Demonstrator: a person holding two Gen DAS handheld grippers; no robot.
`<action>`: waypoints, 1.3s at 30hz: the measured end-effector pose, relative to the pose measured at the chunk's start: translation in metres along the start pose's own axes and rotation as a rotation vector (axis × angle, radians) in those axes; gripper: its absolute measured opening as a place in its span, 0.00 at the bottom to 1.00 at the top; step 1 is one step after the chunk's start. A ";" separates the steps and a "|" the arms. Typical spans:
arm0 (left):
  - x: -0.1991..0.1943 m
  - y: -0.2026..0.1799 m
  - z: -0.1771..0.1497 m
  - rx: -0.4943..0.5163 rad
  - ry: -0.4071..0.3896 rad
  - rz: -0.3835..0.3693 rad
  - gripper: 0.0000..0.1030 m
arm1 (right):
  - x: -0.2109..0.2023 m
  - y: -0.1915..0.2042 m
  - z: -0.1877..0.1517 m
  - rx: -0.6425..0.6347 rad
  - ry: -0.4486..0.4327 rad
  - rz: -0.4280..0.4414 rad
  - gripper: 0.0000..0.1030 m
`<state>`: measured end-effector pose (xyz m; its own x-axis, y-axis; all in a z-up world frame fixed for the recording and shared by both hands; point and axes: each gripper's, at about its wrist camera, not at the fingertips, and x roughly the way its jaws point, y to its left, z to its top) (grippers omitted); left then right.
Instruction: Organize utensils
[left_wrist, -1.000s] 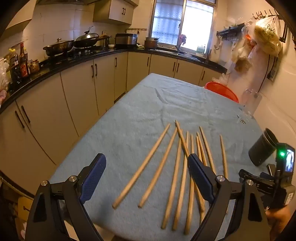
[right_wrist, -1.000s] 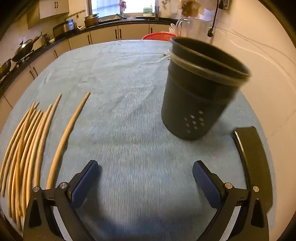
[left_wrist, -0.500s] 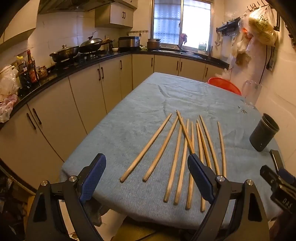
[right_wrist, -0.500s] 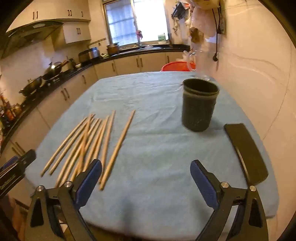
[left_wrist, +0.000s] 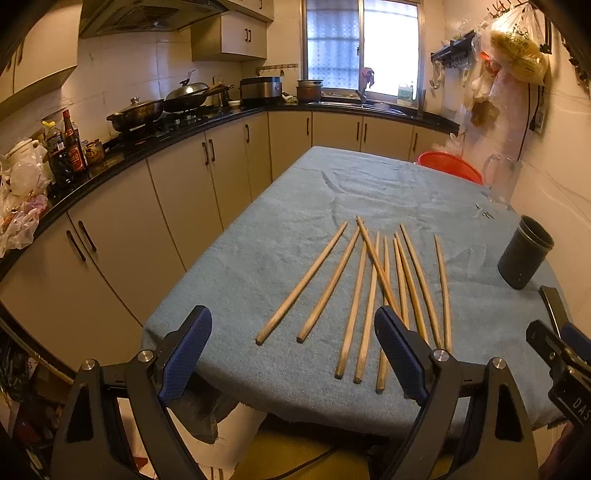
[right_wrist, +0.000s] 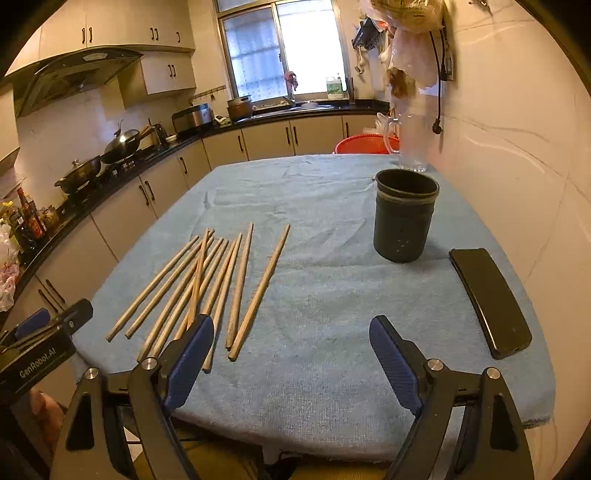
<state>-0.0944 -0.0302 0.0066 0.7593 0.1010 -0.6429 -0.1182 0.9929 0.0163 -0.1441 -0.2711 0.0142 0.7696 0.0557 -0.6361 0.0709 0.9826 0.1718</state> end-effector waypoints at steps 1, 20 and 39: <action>-0.001 0.000 -0.001 0.003 -0.002 -0.002 0.86 | 0.000 0.000 0.000 -0.004 0.000 -0.001 0.87; -0.020 0.004 -0.005 0.000 -0.039 -0.039 0.87 | 0.003 0.009 -0.004 -0.057 0.026 0.016 0.87; -0.007 0.012 0.001 -0.027 0.002 -0.042 0.94 | 0.007 0.011 -0.005 -0.056 0.046 0.000 0.87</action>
<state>-0.1002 -0.0189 0.0124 0.7626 0.0590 -0.6442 -0.1037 0.9941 -0.0318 -0.1411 -0.2586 0.0074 0.7398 0.0622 -0.6700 0.0348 0.9909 0.1303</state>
